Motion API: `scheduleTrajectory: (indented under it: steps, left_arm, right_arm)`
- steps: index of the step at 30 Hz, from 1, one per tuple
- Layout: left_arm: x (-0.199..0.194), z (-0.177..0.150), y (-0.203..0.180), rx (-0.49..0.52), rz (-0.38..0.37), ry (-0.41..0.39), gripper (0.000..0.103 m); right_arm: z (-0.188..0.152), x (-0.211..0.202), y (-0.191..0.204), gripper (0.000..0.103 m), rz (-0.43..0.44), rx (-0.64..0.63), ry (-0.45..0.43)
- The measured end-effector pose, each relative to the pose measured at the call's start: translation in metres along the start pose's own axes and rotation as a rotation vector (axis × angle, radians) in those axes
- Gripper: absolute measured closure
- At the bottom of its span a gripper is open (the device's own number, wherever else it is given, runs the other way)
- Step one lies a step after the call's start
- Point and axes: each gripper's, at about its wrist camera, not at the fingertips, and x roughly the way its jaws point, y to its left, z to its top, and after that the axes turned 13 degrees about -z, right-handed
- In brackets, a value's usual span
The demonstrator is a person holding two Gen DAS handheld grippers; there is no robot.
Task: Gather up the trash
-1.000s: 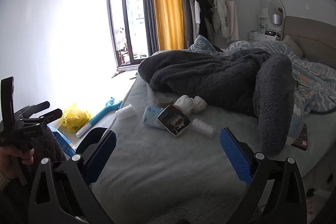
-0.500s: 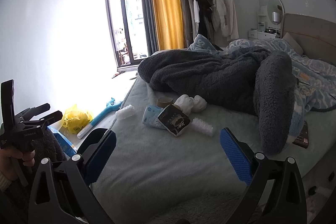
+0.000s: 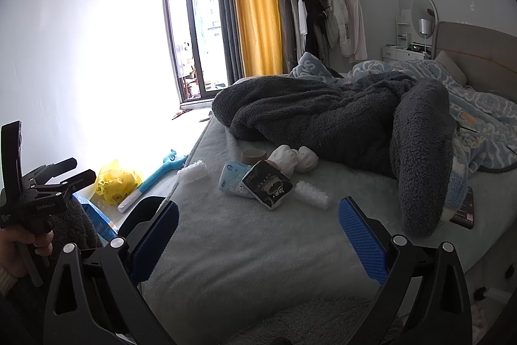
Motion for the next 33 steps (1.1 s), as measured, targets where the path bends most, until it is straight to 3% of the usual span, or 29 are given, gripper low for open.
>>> scheduleTrajectory:
  steps: [21,33]
  left_arm:
    - [0.004,-0.009,-0.003,-0.001,-0.019,0.025,0.003]
    - [0.016,-0.01,0.004,-0.017,-0.013,0.077,0.003]
  right_arm:
    - [-0.002,0.003,0.004,0.003,-0.022,-0.052,0.036]
    - [-0.008,0.01,0.047,0.003,-0.114,-0.313,0.046]
